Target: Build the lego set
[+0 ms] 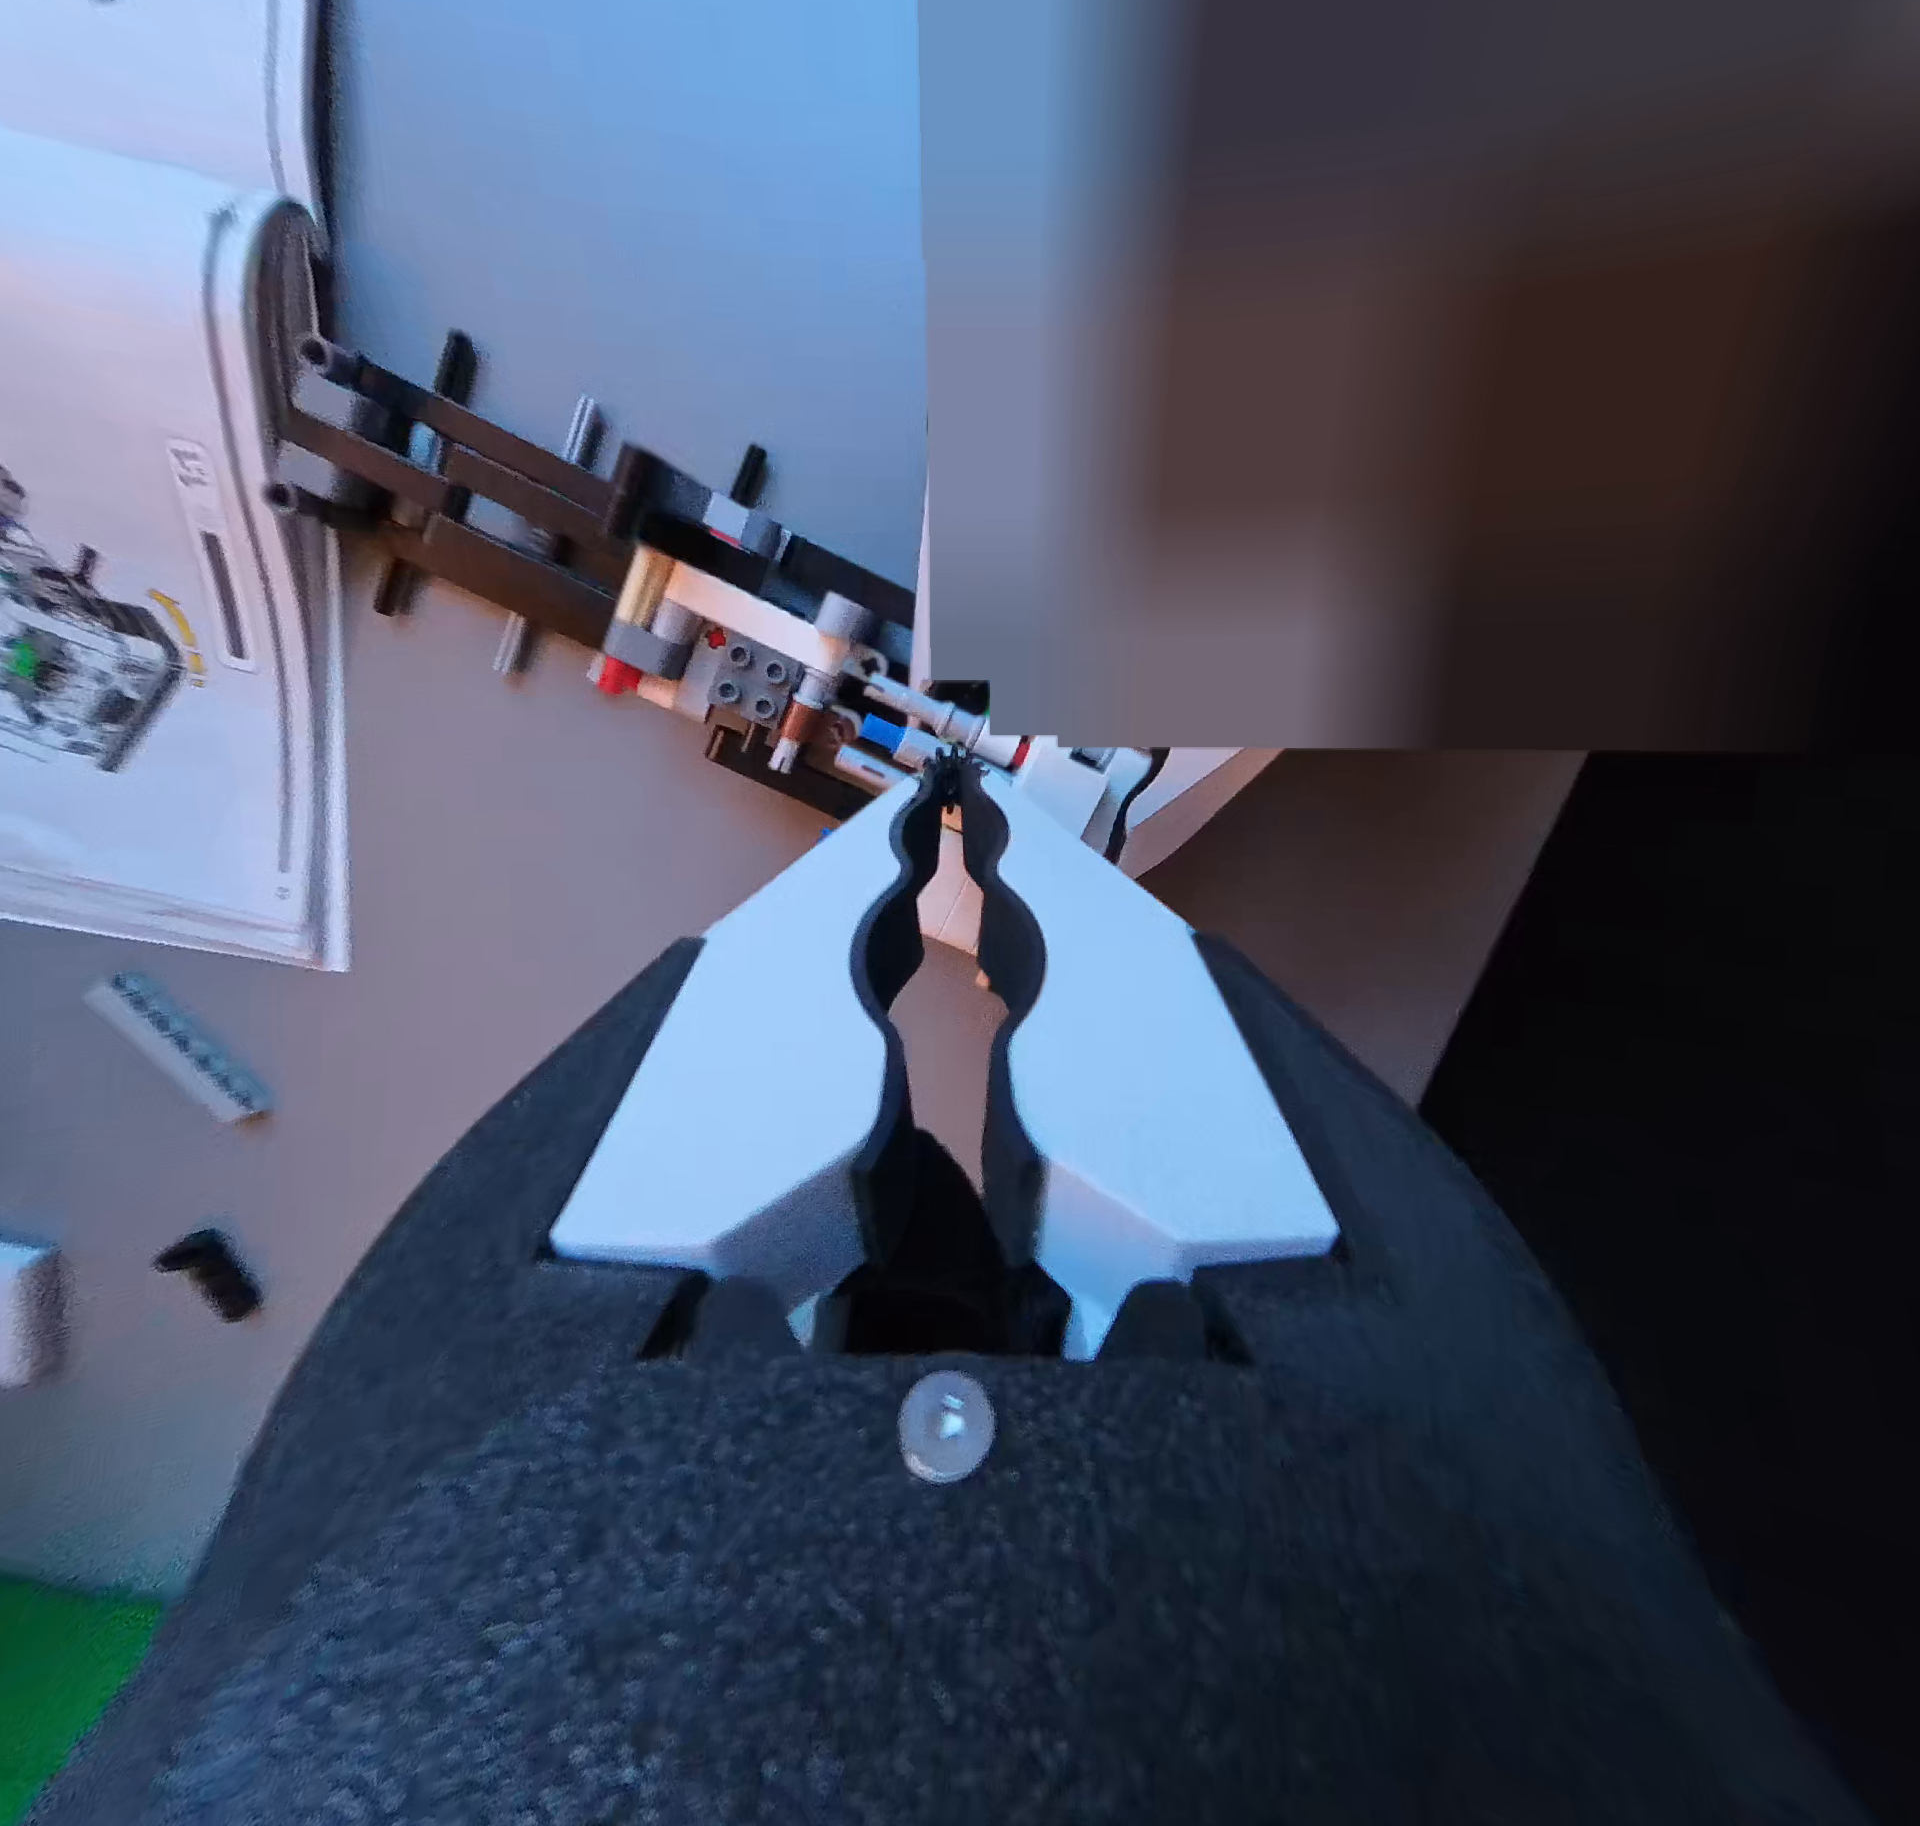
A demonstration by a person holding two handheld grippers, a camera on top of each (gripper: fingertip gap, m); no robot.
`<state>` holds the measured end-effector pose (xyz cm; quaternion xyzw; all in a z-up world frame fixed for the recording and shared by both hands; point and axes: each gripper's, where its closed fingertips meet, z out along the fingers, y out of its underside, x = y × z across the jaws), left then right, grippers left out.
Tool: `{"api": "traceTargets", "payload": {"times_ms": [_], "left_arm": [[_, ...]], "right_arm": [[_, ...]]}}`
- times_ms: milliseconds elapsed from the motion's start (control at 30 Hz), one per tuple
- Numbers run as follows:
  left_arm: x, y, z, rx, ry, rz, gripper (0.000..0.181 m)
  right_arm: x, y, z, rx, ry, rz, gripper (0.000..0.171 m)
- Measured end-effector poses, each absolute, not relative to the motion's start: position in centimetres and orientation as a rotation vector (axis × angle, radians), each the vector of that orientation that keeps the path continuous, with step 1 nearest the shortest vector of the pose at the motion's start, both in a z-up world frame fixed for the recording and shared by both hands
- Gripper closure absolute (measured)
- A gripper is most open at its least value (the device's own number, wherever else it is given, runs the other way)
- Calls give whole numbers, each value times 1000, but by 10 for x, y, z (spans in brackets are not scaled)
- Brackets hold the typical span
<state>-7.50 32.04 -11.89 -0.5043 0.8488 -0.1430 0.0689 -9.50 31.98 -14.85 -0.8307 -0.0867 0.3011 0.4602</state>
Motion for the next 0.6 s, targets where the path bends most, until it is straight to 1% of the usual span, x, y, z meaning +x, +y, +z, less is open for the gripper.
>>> {"api": "traceTargets", "payload": {"times_ms": [133,233,600], "left_arm": [[-75,320,-120,-1348,2598,-255,180],[-74,319,-120,-1324,2621,-233,180],[-75,320,-121,-1330,2669,-453,179]], "right_arm": [[-95,320,-149,-2044,-211,741,120],[-95,320,-149,-2044,-209,742,120],[-96,320,-148,-2044,-209,742,120]]}}
